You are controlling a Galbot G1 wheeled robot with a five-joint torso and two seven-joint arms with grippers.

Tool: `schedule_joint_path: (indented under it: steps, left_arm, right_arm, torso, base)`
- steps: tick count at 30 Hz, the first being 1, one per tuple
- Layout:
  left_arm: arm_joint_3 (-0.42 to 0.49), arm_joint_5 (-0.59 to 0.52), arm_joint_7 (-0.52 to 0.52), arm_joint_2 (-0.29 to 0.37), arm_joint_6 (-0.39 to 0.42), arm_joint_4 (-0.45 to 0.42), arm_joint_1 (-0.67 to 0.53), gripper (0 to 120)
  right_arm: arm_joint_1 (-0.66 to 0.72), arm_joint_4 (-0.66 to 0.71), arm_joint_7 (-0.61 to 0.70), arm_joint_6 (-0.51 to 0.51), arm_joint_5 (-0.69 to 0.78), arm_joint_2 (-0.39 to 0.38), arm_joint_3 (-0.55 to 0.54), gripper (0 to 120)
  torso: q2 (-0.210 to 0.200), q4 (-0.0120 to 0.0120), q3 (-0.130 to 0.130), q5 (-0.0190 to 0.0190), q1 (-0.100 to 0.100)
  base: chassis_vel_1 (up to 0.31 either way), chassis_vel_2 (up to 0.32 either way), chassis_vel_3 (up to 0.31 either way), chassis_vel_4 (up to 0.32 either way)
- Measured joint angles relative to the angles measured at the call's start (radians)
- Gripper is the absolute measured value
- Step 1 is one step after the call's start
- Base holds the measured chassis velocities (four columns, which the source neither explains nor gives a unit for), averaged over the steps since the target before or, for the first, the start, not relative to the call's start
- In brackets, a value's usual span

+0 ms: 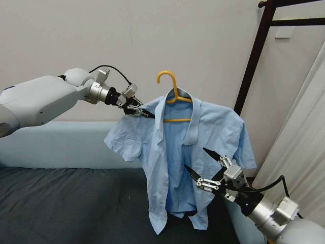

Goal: Pick up the clothes from the sofa and hang them on the clothes hanger.

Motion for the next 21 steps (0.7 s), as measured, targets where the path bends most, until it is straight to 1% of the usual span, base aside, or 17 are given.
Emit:
schedule_joint_path:
  steps: [2,3,4,7,8,9,10,11,12,14,15,16,17,19,20,21]
  left_arm:
    - [-0.015,0.023,0.023,-0.024,0.000,0.020,0.018,2]
    - [-0.022,0.031,0.026,-0.029,0.000,0.023,0.025,2]
    - [-0.022,0.031,0.026,-0.029,0.000,0.023,0.025,2]
    - [-0.054,0.069,0.028,-0.036,0.000,0.022,0.055,2]
    - [-0.068,0.083,0.029,-0.040,-0.001,0.019,0.068,2]
    - [-0.077,0.094,0.028,-0.046,-0.001,0.016,0.078,2]
    - [-0.077,0.094,0.028,-0.046,-0.001,0.016,0.078,2]
    - [-0.082,0.102,0.028,-0.050,-0.001,0.013,0.084,2]
    - [-0.088,0.120,0.028,-0.056,-0.004,0.006,0.096,2]
    - [-0.098,0.137,0.033,-0.084,-0.009,0.011,0.107,2]
    - [-0.107,0.144,0.037,-0.102,-0.013,0.014,0.114,2]
    - [-0.107,0.144,0.037,-0.102,-0.013,0.014,0.114,2]
    - [-0.118,0.151,0.041,-0.117,-0.016,0.016,0.122,2]
    - [-0.131,0.160,0.046,-0.132,-0.019,0.016,0.128,2]
    - [-0.140,0.168,0.048,-0.134,-0.020,0.011,0.132,2]
    - [-0.147,0.172,0.049,-0.134,-0.021,0.006,0.135,2]
  right_arm:
    - [0.054,0.005,0.000,-0.029,0.087,-0.040,0.038,100]
    - [0.089,0.004,0.004,-0.045,0.128,-0.057,0.041,100]
    - [0.089,0.004,0.004,-0.045,0.128,-0.057,0.041,100]
    - [0.275,-0.032,0.024,-0.186,0.315,-0.141,-0.003,100]
    - [0.353,-0.055,0.022,-0.256,0.403,-0.176,-0.028,100]
    - [0.421,-0.078,0.016,-0.323,0.476,-0.206,-0.049,100]
    - [0.421,-0.078,0.016,-0.323,0.476,-0.206,-0.049,100]
    - [0.462,-0.094,0.008,-0.360,0.518,-0.222,-0.064,100]
    - [0.535,-0.134,-0.026,-0.442,0.582,-0.252,-0.089,100]
    - [0.579,-0.170,-0.065,-0.504,0.615,-0.292,-0.102,100]
    - [0.591,-0.187,-0.090,-0.525,0.618,-0.316,-0.104,100]
    - [0.591,-0.187,-0.090,-0.525,0.618,-0.316,-0.104,100]
    - [0.602,-0.210,-0.128,-0.551,0.613,-0.345,-0.107,100]
    - [0.616,-0.234,-0.187,-0.577,0.603,-0.376,-0.114,100]
    - [0.643,-0.244,-0.220,-0.587,0.597,-0.390,-0.144,100]
    - [0.662,-0.245,-0.237,-0.595,0.597,-0.396,-0.170,100]
  torso:
    - [0.000,0.0000,0.000,0.0002,0.000]
    - [0.000,0.0001,0.000,0.0004,0.000]
    - [0.000,0.0001,0.000,0.0004,0.000]
    - [0.000,0.0011,0.000,0.0000,0.000]
    - [0.000,0.0015,0.000,0.0001,0.000]
    - [0.000,0.0016,0.000,-0.0006,0.000]
    - [0.000,0.0016,0.000,-0.0006,0.000]
    - [0.000,0.0013,0.000,-0.0005,0.000]
    - [0.000,0.0008,0.000,-0.0001,0.000]
    - [0.000,0.0010,0.000,0.0002,0.000]
    - [0.000,0.0003,0.000,0.0000,0.000]
    - [0.000,0.0003,0.000,0.0000,0.000]
    - [0.000,-0.0002,0.000,0.0001,0.000]
    - [0.000,-0.0006,0.000,0.0004,0.000]
    - [0.000,-0.0009,0.000,0.0003,0.000]
    - [0.000,-0.0002,0.000,0.0005,0.000]
  base:
    - [0.000,0.000,0.000,0.000]
    - [0.000,0.000,0.000,0.000]
    - [0.000,0.000,0.000,0.000]
    - [0.000,0.000,0.000,0.000]
    - [0.000,0.000,0.000,0.000]
    - [0.000,0.000,0.000,0.000]
    - [0.000,0.000,0.000,0.000]
    - [0.000,0.000,0.000,0.000]
    - [0.000,0.000,0.000,0.000]
    - [0.000,0.000,0.000,0.000]
    - [0.000,0.000,0.000,0.000]
    - [0.000,0.000,0.000,0.000]
    - [0.000,0.000,0.000,0.000]
    - [0.000,0.000,0.000,0.000]
    - [0.000,0.000,0.000,0.000]
    - [0.000,0.000,0.000,0.000]
